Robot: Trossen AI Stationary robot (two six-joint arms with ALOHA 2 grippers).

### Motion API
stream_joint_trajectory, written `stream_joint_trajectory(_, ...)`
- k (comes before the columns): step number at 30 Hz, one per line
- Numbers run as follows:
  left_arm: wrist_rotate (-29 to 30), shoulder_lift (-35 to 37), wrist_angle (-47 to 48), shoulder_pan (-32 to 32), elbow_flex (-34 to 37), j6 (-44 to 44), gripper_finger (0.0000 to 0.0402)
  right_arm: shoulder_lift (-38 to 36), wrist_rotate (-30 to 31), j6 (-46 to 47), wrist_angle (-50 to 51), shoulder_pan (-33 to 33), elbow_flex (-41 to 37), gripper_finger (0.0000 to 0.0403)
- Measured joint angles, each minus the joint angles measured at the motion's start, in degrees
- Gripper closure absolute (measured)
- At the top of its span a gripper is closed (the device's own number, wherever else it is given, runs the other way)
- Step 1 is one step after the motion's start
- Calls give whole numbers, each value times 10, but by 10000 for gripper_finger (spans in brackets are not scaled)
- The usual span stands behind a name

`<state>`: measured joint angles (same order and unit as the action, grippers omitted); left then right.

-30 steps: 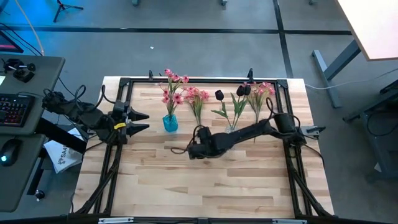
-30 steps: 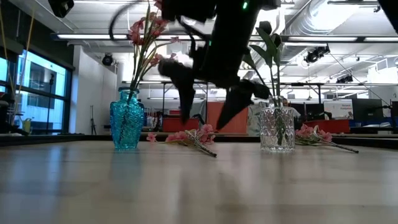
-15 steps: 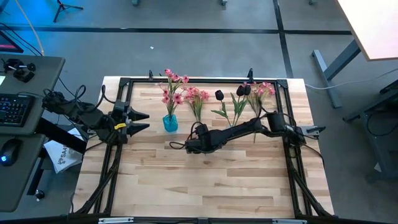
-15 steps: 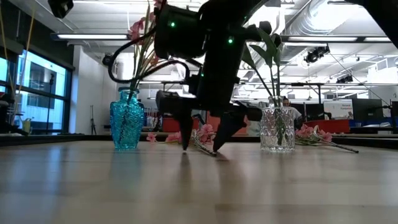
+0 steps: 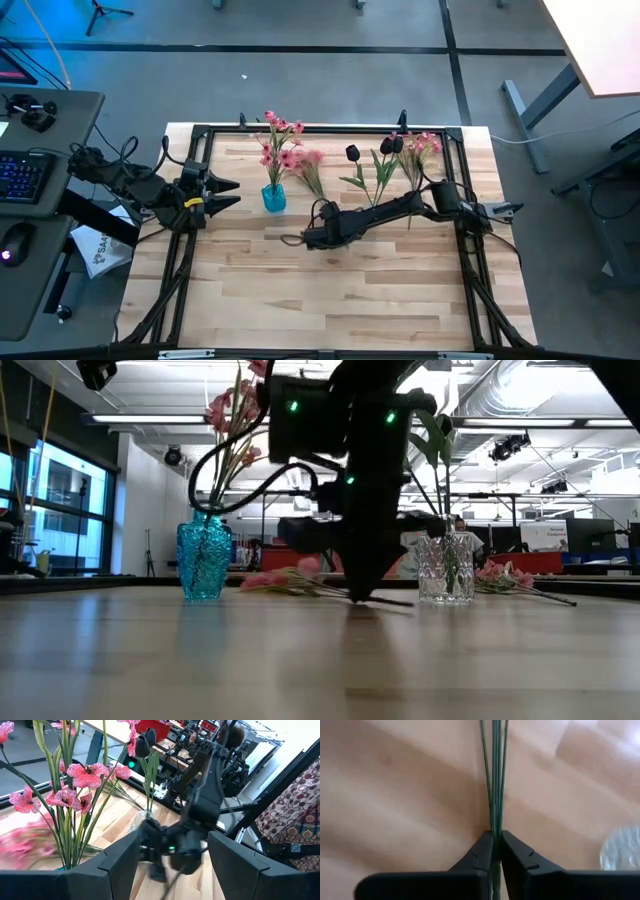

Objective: Sort flowers into vase by color
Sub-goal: Put the left pink flowers into the blue flower vase

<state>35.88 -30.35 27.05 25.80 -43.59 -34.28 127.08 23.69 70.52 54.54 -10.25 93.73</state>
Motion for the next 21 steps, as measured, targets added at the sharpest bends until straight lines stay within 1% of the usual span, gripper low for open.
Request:
stream_joint_trajectory(2, 0, 0, -1, 0, 0, 0, 179, -16, -7, -12, 4, -16, -1, 395)
stream_joint_trajectory(5, 0, 2, -8, 0, 0, 0, 179, -51, -5, -8, 13, -41, 0, 396)
stream_joint_trajectory(8, -9, 6, -35, 0, 0, 2, 179, -71, 14, 12, 31, -68, 0, 399)
stream_joint_trajectory(10, -11, 9, -57, 0, 0, 19, 179, -81, 21, 16, 35, -89, 0, 399)
stream_joint_trajectory(15, -2, 18, -101, 0, 0, 74, 179, -99, 12, 46, 59, -140, 0, 400)
stream_joint_trajectory(18, 9, 22, -117, 0, 0, 98, 179, -112, 10, 75, 94, -172, 0, 401)
stream_joint_trajectory(21, 18, 24, -125, 0, 0, 114, 179, -128, -1, 79, 126, -204, 0, 402)
